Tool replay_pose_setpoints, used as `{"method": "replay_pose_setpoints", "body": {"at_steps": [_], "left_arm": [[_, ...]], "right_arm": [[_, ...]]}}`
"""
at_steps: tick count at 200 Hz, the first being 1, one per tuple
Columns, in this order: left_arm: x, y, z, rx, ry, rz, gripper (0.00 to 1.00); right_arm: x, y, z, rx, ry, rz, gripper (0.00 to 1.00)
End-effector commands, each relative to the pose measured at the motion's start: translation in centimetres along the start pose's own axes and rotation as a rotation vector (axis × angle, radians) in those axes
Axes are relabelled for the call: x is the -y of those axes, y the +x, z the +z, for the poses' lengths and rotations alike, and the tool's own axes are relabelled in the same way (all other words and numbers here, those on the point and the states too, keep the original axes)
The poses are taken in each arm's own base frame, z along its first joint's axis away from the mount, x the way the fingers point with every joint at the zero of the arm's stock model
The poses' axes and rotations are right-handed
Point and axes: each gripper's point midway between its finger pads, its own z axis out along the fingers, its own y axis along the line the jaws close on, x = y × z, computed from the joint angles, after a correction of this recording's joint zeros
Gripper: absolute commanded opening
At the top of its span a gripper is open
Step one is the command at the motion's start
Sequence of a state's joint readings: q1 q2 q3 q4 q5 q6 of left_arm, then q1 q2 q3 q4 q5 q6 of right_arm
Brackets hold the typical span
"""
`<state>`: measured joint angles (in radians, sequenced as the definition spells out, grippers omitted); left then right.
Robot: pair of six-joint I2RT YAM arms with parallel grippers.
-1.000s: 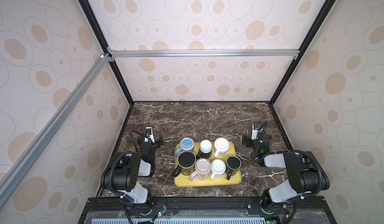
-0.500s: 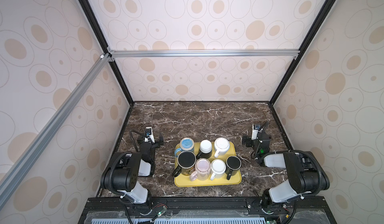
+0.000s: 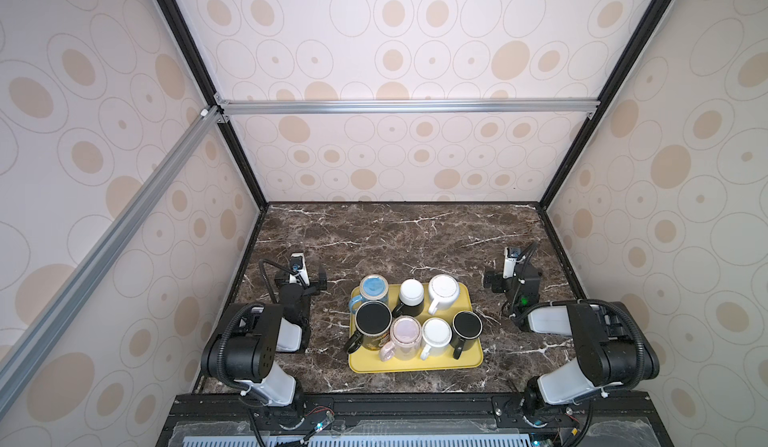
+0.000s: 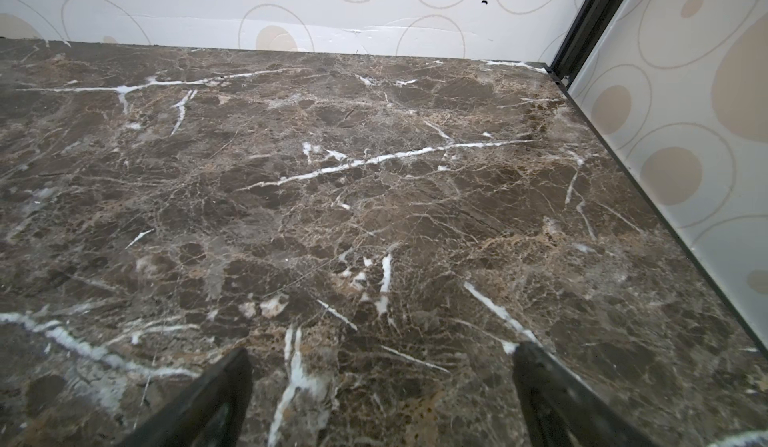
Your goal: Turn the mug right side up
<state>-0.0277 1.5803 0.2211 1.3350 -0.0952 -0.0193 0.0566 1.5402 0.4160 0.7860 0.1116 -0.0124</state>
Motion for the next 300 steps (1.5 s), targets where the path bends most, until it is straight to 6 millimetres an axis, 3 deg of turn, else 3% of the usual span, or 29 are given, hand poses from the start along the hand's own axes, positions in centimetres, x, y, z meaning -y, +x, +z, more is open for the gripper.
{"method": "replay_pose_setpoints", "body": {"at_steps": [1, 86, 121, 144, 159, 178, 203, 237, 276, 300], "left_arm": [[-0.2, -0.6, 0.4, 0.016, -0.005, -0.001, 1.00], [-0.6, -1.1, 0.0, 0.029, -0.054, 0.002, 1.00], [-1.7, -4.6, -1.7, 0.066, -0.189, 0.011, 1.00], [-2.9, -6.3, -1.3, -0.018, -0.277, -0.143, 1.00], [-2.4, -7.1, -1.0, -0.088, -0.262, -0.238, 1.00], [-0.1, -7.9, -1.9, -0.171, -0.124, -0.349, 1.00], [4.5, -8.8, -5.2, -0.324, 0.125, -0.424, 0.97], [8.9, -10.2, -12.1, -0.544, 0.362, -0.375, 0.93], [10.1, -10.2, -19.4, -0.733, 0.467, -0.355, 0.88], [9.4, -8.2, -22.1, -0.821, 0.462, -0.354, 0.85]], "right_arm": [[0.0, -0.6, 0.3, 0.012, -0.004, 0.003, 1.00], [-0.1, -0.7, 0.1, 0.019, -0.010, -0.004, 1.00], [1.7, -3.7, -1.1, -0.051, 0.160, -0.009, 0.99], [2.3, -5.6, -2.4, -0.140, 0.216, 0.088, 0.99], [2.1, -7.1, -3.9, -0.143, 0.220, 0.123, 0.99], [1.4, -8.3, -6.3, -0.162, 0.195, 0.181, 0.99], [-1.4, -9.2, -9.7, -0.225, 0.084, 0.208, 0.97], [-6.0, -10.2, -14.1, -0.275, -0.100, 0.156, 0.96], [-9.4, -10.6, -17.6, -0.281, -0.211, 0.042, 0.94], [-10.9, -10.4, -18.9, -0.289, -0.237, -0.041, 0.94]]}}
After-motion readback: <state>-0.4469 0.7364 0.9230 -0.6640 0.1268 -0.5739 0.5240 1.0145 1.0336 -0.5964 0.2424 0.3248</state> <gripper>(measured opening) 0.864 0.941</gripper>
